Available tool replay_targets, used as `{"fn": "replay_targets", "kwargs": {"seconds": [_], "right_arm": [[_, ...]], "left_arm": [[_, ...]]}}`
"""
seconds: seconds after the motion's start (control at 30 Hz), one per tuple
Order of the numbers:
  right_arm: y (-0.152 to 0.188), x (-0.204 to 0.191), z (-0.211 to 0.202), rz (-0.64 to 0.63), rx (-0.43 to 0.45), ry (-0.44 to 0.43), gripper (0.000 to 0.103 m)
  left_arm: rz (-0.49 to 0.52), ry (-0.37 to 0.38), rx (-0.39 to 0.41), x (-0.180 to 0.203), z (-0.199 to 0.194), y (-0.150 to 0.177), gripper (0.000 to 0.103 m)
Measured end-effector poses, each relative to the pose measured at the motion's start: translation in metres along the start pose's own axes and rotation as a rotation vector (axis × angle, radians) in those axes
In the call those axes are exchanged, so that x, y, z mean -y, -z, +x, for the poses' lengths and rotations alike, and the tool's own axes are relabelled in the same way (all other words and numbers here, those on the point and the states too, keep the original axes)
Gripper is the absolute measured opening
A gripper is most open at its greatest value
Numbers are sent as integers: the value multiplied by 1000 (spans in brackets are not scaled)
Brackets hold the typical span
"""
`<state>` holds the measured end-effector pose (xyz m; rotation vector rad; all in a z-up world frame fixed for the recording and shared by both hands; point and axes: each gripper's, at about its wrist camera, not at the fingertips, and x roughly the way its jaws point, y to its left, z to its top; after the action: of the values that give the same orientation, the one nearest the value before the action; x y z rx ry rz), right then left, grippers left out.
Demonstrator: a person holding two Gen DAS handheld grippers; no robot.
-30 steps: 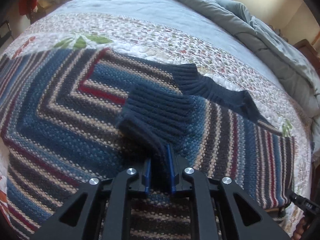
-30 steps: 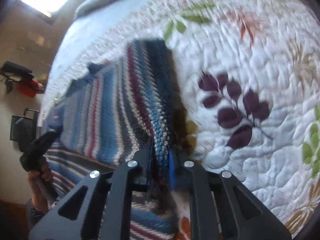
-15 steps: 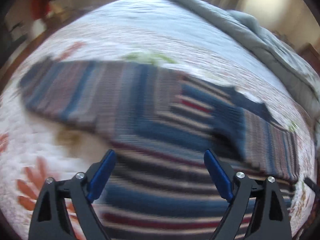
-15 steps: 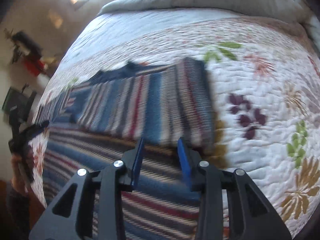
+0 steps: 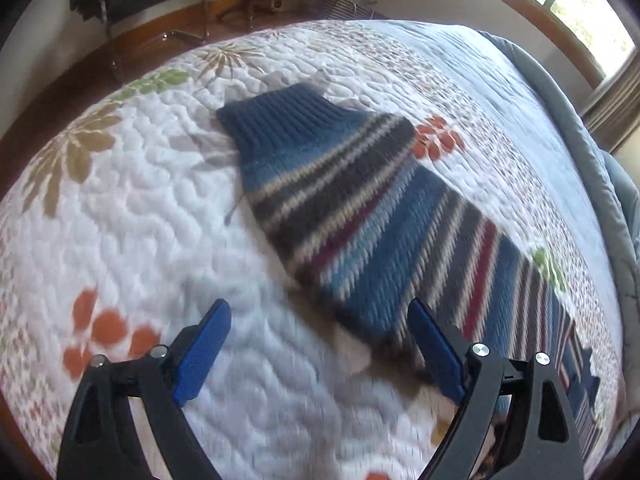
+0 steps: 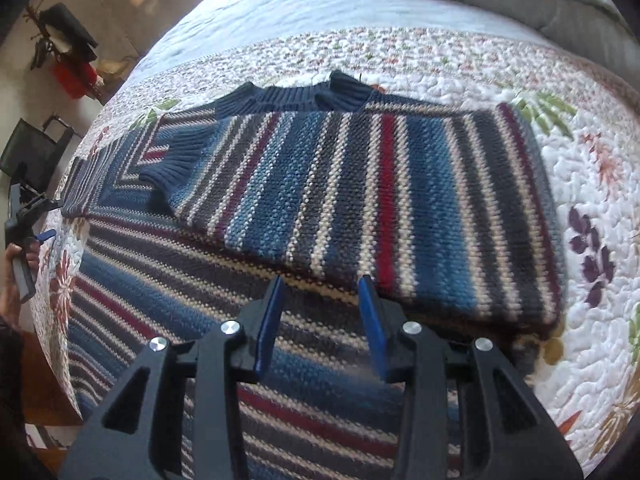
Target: Fold small clothes
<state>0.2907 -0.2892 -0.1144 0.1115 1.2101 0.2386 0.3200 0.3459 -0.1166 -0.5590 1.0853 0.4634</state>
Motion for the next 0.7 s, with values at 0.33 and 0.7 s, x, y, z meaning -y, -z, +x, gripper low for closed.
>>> {"fn": "replay_targets", "kwargs": {"seconds": [0.33, 0.7], "right_arm": [[-2, -2, 17, 11, -11, 12, 41], [11, 10, 4, 18, 10, -16, 41]], "left_arm": [[7, 15, 11, 14, 26, -20, 47], [121, 132, 192, 73, -35, -2, 12]]}}
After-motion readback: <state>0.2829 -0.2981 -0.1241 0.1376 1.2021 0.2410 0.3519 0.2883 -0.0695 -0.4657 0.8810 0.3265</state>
